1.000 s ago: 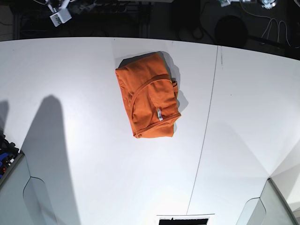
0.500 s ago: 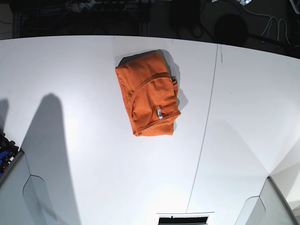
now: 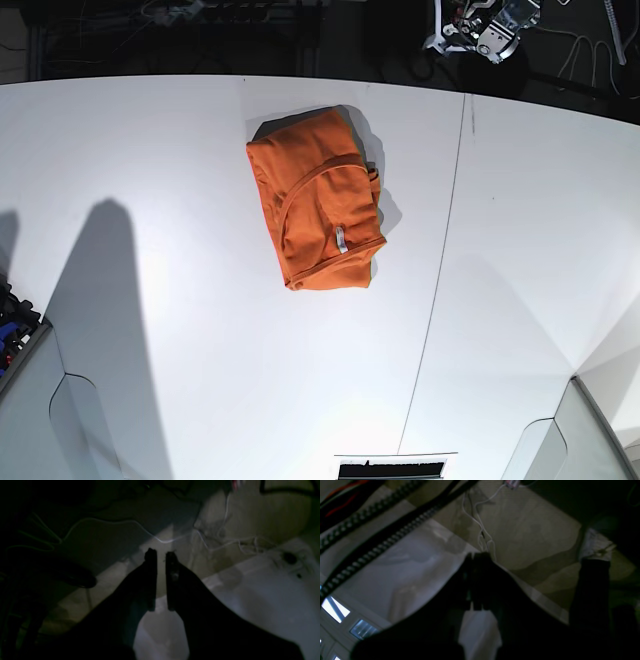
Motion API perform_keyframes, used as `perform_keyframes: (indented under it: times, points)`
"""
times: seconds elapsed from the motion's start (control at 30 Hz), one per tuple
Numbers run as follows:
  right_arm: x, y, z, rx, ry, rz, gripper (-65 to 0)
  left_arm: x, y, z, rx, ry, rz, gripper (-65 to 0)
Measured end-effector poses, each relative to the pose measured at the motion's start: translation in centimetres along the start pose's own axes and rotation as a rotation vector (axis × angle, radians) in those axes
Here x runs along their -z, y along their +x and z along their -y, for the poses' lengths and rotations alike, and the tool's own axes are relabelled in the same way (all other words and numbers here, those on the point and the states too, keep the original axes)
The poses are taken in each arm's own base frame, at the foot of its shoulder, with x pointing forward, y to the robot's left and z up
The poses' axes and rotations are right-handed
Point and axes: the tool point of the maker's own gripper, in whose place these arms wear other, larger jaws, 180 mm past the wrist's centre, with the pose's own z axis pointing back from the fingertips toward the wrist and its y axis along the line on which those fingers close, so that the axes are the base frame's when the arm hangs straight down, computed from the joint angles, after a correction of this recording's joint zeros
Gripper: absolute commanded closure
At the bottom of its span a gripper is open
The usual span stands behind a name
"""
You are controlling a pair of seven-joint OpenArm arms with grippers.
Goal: Layout the t-shirt on the table in an organized manner, then fold the t-shirt properly
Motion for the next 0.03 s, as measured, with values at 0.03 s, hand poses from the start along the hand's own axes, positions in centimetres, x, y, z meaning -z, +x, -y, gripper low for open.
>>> perform_keyframes:
  times: [0.03]
  points:
    - [-0.06, 0.12, 0.02, 0.001, 0.001, 0.002, 0.0, 0.09, -0.24, 0.21, 0.000, -0.005, -0.004, -6.7]
